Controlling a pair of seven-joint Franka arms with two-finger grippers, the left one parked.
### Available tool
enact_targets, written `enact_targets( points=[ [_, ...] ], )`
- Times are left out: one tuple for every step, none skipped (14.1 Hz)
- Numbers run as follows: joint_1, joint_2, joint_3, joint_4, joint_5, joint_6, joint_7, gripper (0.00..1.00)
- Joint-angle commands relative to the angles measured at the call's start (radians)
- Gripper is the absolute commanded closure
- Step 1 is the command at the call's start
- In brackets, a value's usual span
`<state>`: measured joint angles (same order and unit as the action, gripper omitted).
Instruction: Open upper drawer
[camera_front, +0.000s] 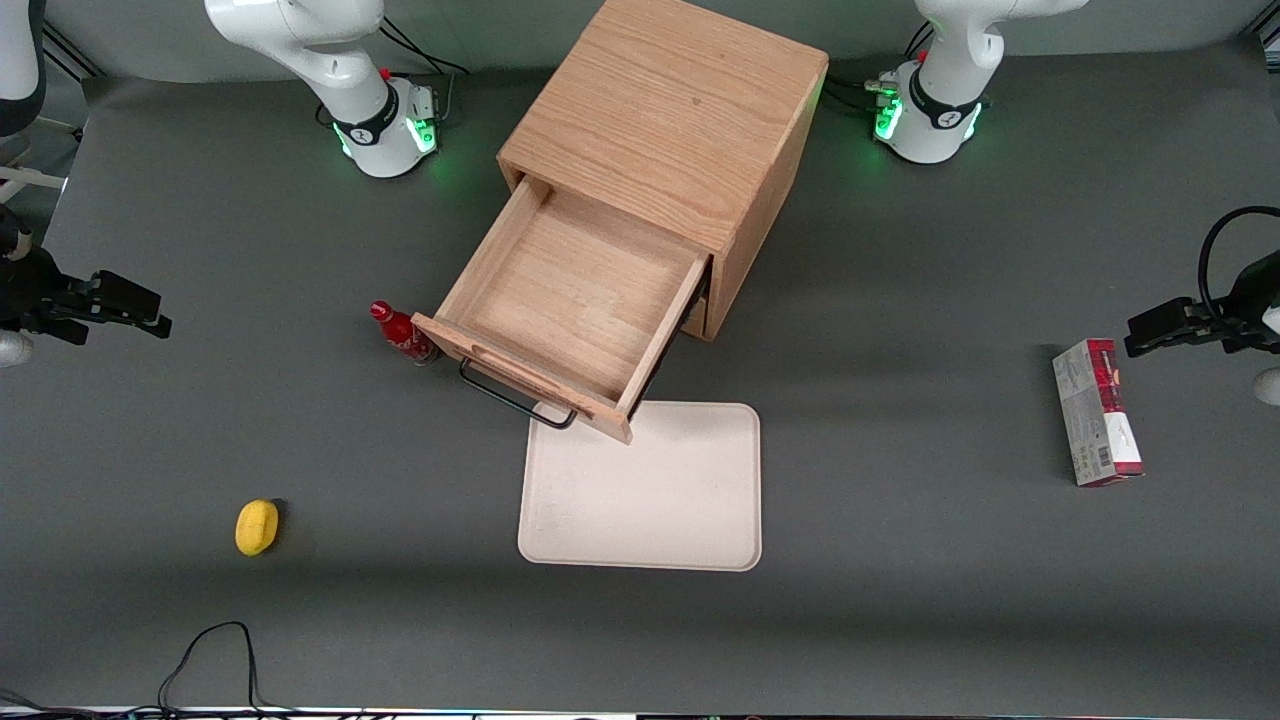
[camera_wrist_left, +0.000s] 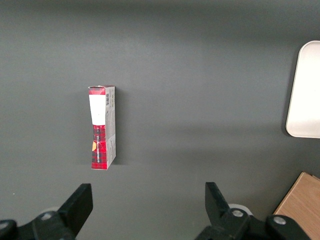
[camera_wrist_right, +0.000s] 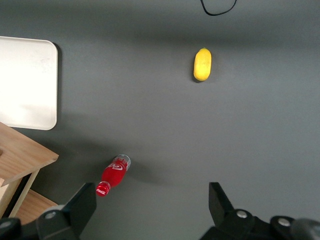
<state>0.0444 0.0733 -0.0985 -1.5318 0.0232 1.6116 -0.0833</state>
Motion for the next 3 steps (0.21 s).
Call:
enact_targets(
  points=[
    [0.006,-0.007,0.000,-0.004,-0.025,0.013,0.025,0.00],
    [0.006,-0.007,0.000,-0.005,-0.026,0.013,0.030,0.00],
    [0.006,-0.007,0.000,-0.005,-0.034,0.010,0.030,0.00]
  ],
)
